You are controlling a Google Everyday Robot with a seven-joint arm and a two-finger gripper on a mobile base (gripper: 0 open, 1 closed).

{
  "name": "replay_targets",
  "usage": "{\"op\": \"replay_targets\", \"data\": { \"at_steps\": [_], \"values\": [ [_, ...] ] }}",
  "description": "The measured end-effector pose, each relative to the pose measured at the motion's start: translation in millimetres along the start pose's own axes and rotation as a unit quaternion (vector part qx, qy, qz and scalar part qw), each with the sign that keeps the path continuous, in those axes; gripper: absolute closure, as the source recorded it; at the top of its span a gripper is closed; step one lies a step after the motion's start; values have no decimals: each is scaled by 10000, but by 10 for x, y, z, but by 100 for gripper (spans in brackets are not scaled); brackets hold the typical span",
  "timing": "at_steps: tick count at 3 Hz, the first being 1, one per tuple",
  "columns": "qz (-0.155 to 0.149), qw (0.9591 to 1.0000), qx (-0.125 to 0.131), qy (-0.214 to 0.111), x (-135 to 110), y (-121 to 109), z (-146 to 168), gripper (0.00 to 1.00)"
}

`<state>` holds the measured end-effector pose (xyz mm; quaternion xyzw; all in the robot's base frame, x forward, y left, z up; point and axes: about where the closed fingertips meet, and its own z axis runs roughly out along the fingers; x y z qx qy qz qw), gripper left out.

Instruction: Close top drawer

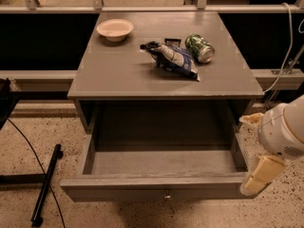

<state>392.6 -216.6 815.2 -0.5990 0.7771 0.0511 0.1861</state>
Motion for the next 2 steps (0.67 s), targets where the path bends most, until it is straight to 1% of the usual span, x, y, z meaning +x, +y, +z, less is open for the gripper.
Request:
{"op": "replay_targets", "data": {
  "at_steps": [1, 2],
  "values": [
    [0, 10000, 0, 0, 0, 0, 0, 0],
    [-109, 9999, 84, 32, 8, 15, 84, 0]
  ]
}}
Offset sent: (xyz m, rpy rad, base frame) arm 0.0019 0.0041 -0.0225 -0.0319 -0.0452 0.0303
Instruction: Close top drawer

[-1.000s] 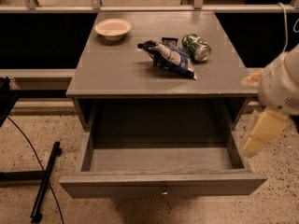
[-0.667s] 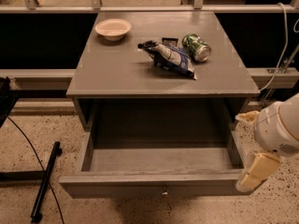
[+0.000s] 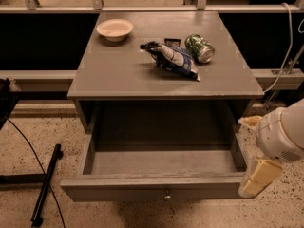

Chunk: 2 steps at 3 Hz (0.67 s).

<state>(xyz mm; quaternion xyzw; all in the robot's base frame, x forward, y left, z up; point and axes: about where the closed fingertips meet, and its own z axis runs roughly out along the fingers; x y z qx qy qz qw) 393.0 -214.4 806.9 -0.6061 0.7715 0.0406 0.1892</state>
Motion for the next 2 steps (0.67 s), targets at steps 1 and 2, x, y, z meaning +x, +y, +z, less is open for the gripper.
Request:
{"op": "replay_targets", "data": {
  "at_steps": [1, 2],
  "values": [
    [-69, 9990, 198, -385, 46, 75, 207, 0],
    [-287, 9942, 588, -856, 87, 108, 407, 18]
  ]
}}
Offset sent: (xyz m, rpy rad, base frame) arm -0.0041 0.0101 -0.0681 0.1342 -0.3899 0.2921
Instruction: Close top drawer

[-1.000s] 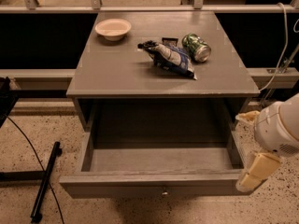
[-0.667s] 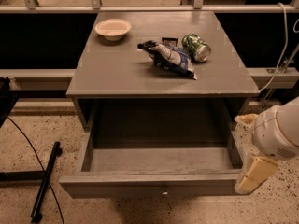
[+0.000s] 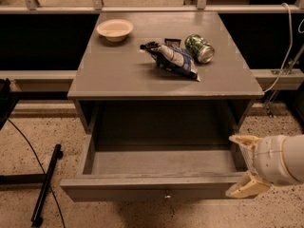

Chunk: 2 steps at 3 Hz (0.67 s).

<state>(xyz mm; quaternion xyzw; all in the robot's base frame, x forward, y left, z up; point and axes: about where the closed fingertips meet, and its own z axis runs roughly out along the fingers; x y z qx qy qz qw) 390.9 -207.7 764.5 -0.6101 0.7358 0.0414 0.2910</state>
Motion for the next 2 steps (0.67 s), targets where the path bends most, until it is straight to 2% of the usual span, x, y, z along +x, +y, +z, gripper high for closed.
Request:
{"op": "replay_targets", "data": {
  "at_steps": [1, 2],
  "values": [
    [-296, 9984, 149, -451, 25, 83, 132, 42],
    [-858, 9934, 88, -755, 52, 186, 247, 65]
  ]
}}
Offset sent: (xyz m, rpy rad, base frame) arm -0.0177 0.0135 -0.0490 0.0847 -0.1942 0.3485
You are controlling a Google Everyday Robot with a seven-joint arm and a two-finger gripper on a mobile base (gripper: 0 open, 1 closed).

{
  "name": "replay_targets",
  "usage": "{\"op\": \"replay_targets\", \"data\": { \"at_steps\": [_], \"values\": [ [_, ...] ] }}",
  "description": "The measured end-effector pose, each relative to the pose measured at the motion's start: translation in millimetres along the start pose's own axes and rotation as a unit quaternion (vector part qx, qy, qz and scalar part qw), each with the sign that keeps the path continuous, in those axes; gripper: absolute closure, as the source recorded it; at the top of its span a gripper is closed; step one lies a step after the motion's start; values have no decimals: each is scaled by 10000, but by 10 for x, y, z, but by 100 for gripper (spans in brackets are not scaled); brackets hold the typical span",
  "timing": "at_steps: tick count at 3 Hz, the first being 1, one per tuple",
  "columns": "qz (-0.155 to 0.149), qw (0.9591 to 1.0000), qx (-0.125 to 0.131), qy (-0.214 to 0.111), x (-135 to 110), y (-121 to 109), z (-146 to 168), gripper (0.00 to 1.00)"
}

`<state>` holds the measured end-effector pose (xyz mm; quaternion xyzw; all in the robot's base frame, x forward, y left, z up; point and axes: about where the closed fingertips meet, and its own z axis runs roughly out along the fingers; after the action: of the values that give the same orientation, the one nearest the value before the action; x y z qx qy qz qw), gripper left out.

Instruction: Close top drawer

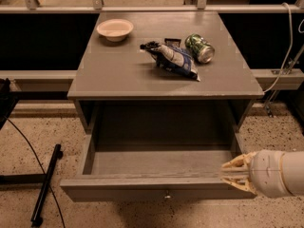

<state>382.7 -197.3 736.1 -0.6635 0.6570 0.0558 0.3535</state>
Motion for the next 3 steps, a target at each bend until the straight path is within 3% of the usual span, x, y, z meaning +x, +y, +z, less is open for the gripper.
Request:
{"op": "replay_targets", "data": {
  "at_steps": [1, 2, 3],
  "values": [
    [-319, 9994, -127, 5, 47, 135, 134, 88],
    [-388, 9986, -289, 228, 110, 318, 277, 100],
    [-316, 9974, -573, 293, 204, 497, 429, 100]
  ]
}}
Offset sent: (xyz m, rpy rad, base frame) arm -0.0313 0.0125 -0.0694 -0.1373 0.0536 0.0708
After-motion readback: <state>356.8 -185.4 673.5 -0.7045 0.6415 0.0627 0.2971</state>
